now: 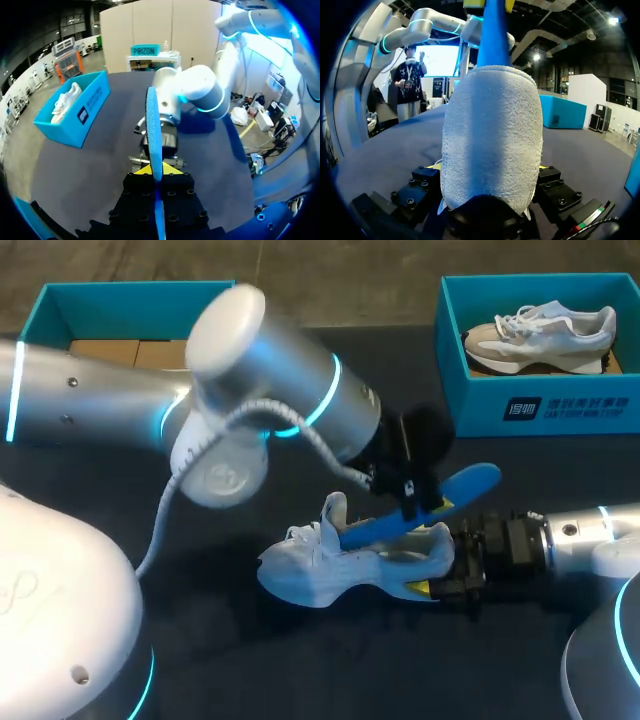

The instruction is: Take the shoe out of the shoebox, open the shoe tongue, remove and reinsert the insole, then place the shoe into the shoebox

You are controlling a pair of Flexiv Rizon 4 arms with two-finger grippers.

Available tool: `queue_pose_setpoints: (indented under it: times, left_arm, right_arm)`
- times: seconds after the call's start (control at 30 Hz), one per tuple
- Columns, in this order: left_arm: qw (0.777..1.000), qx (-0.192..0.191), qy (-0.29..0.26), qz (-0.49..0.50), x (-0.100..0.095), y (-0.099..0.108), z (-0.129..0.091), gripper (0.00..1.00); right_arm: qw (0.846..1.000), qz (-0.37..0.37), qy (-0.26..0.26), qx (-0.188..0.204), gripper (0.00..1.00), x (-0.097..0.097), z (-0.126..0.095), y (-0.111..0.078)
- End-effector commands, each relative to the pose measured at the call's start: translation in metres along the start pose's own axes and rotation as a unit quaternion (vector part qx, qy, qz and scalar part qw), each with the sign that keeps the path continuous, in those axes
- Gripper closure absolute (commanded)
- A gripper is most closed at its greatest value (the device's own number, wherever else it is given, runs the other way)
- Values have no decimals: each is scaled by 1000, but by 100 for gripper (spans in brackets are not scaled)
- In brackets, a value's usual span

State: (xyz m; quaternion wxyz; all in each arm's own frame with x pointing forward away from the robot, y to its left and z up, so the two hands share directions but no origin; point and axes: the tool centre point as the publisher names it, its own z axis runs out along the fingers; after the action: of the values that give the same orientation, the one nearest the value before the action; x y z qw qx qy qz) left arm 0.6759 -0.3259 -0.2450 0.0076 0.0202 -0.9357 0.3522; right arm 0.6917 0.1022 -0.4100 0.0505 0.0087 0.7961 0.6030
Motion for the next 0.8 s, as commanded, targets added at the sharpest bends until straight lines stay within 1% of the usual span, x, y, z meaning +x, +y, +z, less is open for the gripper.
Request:
queue_pose_setpoints:
  times: [0.03, 0.33, 0.5, 0.6, 0.73, 0.8]
  left_arm:
    - [1000, 9, 20, 7, 2, -4, -26, 100]
    - [996, 90, 27, 13, 15, -15, -51, 100]
    - [992, 121, 34, 14, 22, -22, -68, 100]
    - [990, 133, 35, 19, 25, -28, -80, 100]
    - [986, 157, 50, 18, 21, -39, -99, 100]
    - [982, 174, 66, 13, 16, -46, -111, 100]
  right_arm:
    - [1000, 0, -1, 2, 100, 1, 1, 1]
    - [1000, 0, -1, 2, 100, 1, 1, 1]
    - [1000, 0, -1, 2, 100, 1, 1, 1]
    - [1000, 0, -1, 2, 100, 1, 1, 1]
    - [1000, 0, -1, 2, 100, 1, 1, 1]
    - [1000, 0, -1, 2, 100, 1, 1, 1]
